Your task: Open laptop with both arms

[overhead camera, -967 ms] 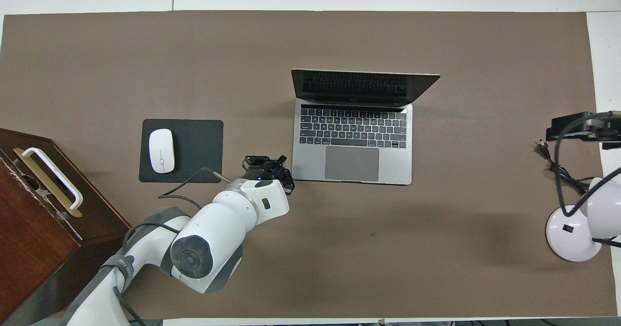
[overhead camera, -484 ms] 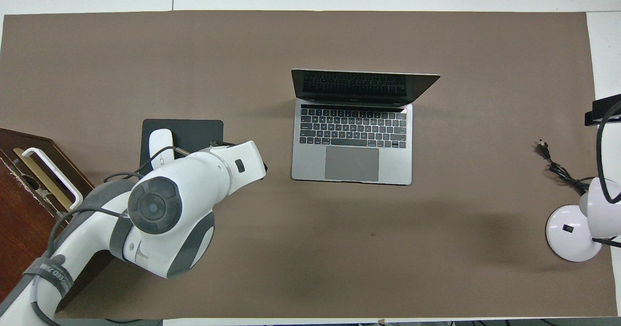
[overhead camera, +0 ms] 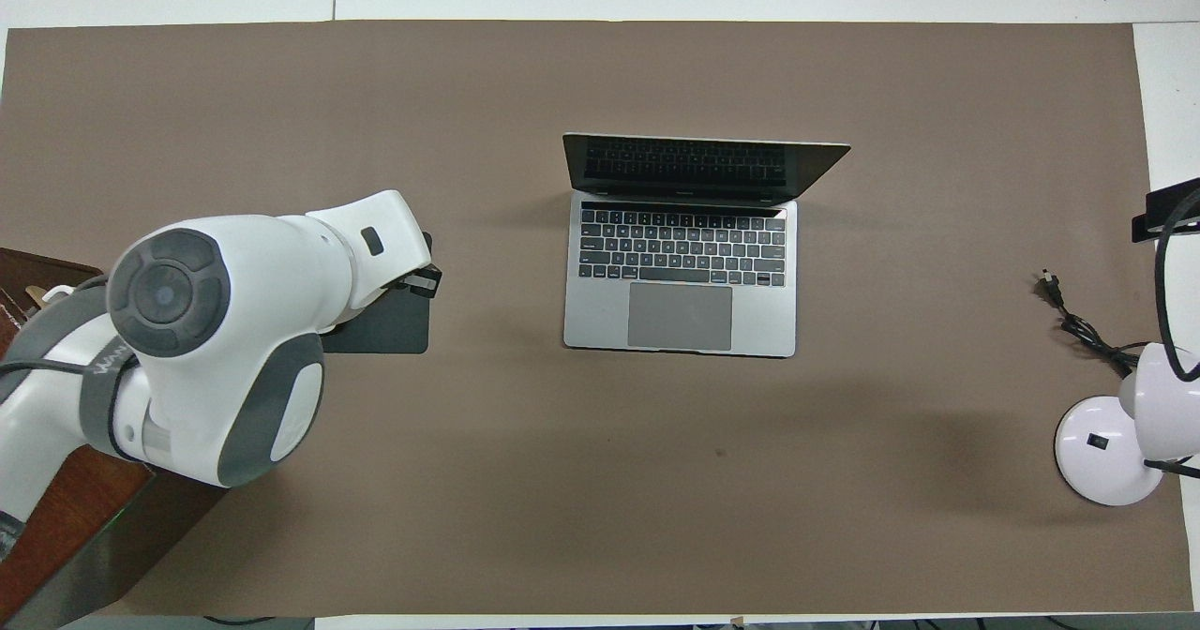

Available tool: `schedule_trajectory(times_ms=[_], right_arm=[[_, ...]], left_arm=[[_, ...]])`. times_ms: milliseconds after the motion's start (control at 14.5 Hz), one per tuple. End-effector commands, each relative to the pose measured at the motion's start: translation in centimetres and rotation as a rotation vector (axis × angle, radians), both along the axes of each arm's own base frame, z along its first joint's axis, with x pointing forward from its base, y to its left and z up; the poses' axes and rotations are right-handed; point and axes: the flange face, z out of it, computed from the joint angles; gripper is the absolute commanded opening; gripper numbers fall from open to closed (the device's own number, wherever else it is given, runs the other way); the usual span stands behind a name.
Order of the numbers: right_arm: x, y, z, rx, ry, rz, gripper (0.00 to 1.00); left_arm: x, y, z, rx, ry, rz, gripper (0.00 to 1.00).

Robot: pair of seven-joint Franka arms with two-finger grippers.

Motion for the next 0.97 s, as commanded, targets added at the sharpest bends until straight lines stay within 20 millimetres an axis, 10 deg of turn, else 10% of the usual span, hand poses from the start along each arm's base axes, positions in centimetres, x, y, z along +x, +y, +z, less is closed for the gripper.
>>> schedule_trajectory(times_ms=[0,207,276,346,898], right_arm=[[0.7,-0.7,0.7,-0.006,0.007,0.031,0.99],[0.7,-1.2,0.6,-0.004,0.009,0.051,0.99],[0.8,-1.2,0.4,-0.002,0.011,0.051,0.99],[0.9,-1.1,0.4,-0.003,0.009,0.053,0.99],[1.2,-0.9,-0.2,0.022,0.017,0.052,0.99]], left_arm=[[1.0,2.2,3.1,0.031,0.024,0.024,0.11],[1.5,4.8,4.5,0.032,0.039,0.079,0.41],[1.6,5.8,4.8,0.032,0.042,0.095,0.84],[1.4,6.1,5.1,0.033,0.046,0.102,1.00],[2.5,13.8,8.0,0.033,0.064,0.244,1.00]])
